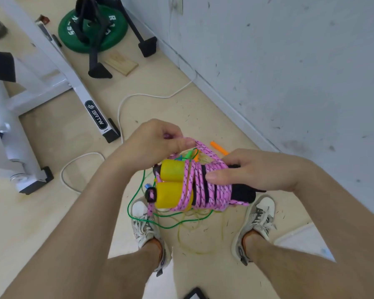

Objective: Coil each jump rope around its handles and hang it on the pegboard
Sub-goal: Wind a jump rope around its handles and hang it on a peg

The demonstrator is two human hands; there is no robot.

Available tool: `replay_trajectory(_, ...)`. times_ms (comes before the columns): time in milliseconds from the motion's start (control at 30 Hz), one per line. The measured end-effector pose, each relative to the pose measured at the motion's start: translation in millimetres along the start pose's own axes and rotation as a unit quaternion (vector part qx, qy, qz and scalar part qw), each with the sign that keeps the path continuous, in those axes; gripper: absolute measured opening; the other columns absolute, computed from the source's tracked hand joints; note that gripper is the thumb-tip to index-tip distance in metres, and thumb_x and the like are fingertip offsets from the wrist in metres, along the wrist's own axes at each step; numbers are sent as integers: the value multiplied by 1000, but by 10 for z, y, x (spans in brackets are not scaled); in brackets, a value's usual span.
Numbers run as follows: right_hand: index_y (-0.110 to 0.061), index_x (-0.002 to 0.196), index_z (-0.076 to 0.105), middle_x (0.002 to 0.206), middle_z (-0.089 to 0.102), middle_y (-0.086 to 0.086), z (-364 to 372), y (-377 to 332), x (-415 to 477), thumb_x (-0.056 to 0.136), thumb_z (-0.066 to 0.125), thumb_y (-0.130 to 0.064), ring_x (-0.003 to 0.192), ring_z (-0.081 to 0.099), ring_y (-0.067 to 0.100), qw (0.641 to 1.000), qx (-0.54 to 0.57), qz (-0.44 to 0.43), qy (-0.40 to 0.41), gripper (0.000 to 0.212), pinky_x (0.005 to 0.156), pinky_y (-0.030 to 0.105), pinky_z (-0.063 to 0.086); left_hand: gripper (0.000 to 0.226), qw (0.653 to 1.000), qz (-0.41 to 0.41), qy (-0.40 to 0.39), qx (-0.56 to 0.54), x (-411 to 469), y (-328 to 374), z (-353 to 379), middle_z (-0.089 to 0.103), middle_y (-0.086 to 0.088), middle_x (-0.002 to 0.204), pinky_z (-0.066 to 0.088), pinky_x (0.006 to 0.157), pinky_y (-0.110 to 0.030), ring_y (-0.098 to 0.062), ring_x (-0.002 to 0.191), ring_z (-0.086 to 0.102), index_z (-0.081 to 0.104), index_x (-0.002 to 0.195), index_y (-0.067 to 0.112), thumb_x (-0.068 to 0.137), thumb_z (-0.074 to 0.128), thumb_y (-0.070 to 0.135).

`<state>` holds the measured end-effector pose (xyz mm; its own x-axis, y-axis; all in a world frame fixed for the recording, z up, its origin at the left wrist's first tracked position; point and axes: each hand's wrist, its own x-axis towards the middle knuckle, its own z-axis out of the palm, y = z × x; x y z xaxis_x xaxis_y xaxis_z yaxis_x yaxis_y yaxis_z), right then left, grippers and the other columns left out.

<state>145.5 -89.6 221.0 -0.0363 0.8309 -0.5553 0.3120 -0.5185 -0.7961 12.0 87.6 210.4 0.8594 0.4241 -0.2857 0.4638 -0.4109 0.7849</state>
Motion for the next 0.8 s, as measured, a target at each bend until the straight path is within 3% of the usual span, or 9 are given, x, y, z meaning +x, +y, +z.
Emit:
replay_trajectory(100,-12,83,76,77,72,14,-82,2,-70,81,61,-59,61,62,22,989,142,-41,-25,50,63,36,50,34,993,-40,9,-109,-26,-23,-59,44,-4,49,32,45,-17,-8,43,37,61,64,-1,78,74,27)
replay_trajectory(200,-2,84,73,76,67,28,-105,47,-99,73,68,-67,61,63,34,965,240,-79,-64,66,65,63,52,27,988,-92,27,-124,28,-74,0,48,11,39,36,44,-16,-1,35,42,56,67,10,93,56,0)
replay_trajectory(367,-3,88,74,78,70,23,-217,134,-148,66,76,-65,66,69,30,868,475,-110,-95,66,64,35,57,40,935,-166,175,-258,103,-223,6,39,3,45,26,42,-21,-17,45,30,47,55,18,84,70,33)
replay_trajectory(467,10,116,59,110,63,33,-404,210,-123,96,46,-56,98,63,38,754,616,-166,-156,70,91,46,45,47,953,-208,201,-88,67,-311,3,39,0,52,25,47,-26,-18,48,31,43,54,15,85,68,39)
replay_trajectory(500,10,117,57,112,62,33,-434,227,-110,98,41,-55,101,62,39,742,628,-170,-160,70,93,47,43,45,963,-192,190,-16,57,-301,40,37,3,50,27,48,-26,-16,48,32,45,55,14,85,67,37)
replay_trajectory(567,8,112,63,107,66,29,-407,268,-95,97,43,-55,95,66,37,762,602,-161,-177,67,88,45,48,31,979,-90,182,-16,49,-143,150,42,9,48,35,51,-24,-8,48,39,55,60,14,86,68,27)
replay_trajectory(633,-2,98,72,90,72,21,-287,251,-54,91,48,-57,78,70,30,823,532,-125,-156,61,74,39,56,5,974,25,158,-159,61,27,214,62,10,69,47,70,-21,-3,68,57,70,83,15,85,68,11)
replay_trajectory(700,-5,85,73,76,70,17,-162,208,-1,91,40,-58,63,68,28,868,476,-82,-113,63,62,36,56,20,938,91,138,-304,91,123,217,73,-4,94,51,90,-35,-17,93,66,73,98,9,83,64,0)
replay_trajectory(800,-1,82,68,72,68,20,-80,157,56,93,33,-56,58,66,29,879,460,-50,-119,67,61,36,56,17,938,112,98,-314,74,177,229,69,-25,95,50,86,-43,-29,89,64,68,93,-6,79,65,2)
